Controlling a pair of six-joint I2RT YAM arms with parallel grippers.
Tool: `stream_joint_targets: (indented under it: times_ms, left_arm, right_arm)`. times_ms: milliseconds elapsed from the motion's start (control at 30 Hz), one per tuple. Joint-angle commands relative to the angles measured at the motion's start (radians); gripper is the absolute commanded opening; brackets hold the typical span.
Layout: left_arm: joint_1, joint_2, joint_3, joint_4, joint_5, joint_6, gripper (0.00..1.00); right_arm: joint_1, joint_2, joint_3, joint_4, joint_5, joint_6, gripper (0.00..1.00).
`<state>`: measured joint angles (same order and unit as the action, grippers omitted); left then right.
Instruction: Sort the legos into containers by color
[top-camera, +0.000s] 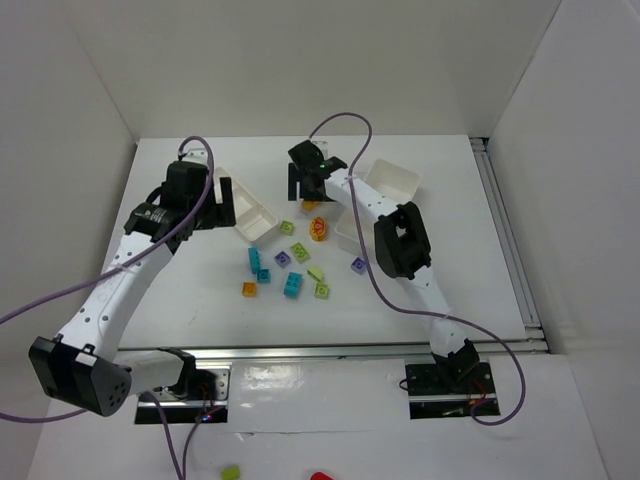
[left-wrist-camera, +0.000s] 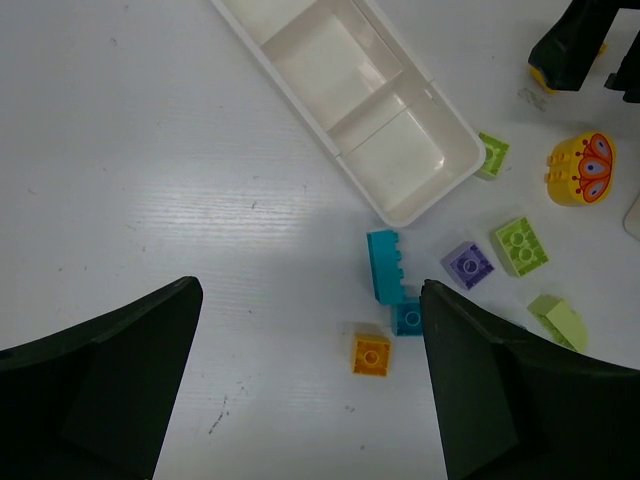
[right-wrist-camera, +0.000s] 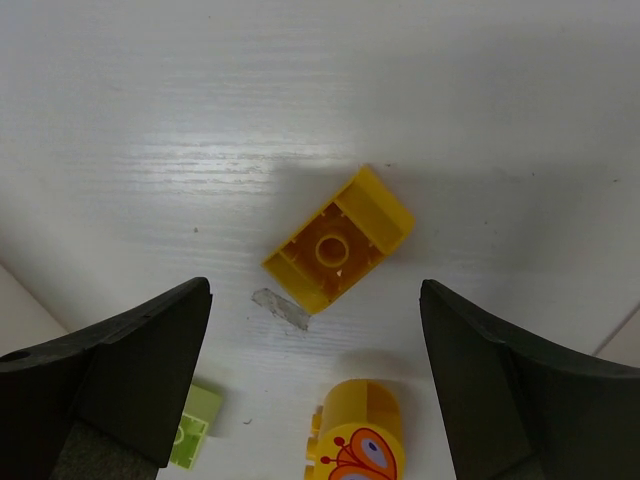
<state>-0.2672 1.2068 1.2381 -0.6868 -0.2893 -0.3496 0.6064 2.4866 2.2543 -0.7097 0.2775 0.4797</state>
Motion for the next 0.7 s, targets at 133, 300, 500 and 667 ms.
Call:
stream_joint_targets:
  times_ms: [133, 300, 500, 667]
  left_arm:
    - [-0.004, 0.031, 0.001, -0.005, 0.010, -0.025, 0.99]
    - [-0.004, 0.042, 0.010, -0.005, -0.019, -0.015, 0.99]
    - [-0.004, 0.051, 0.011, -0.005, -0.019, -0.006, 0.99]
    - [-0.004, 0.060, 0.011, -0.005, -0.019, 0.003, 0.99]
  right_arm:
    - [0.004, 0.035, 0.044, 0.027, 0.019, 0.079, 0.89]
    - [0.004, 0.089, 0.083, 0.026, -0.003, 0.091, 0.87]
    - [0.013, 0.133, 0.152, 0.035, 0.006, 0.068, 0.75]
    - [0.013, 0.164, 0.195, 0.016, 0.019, 0.048, 0.61]
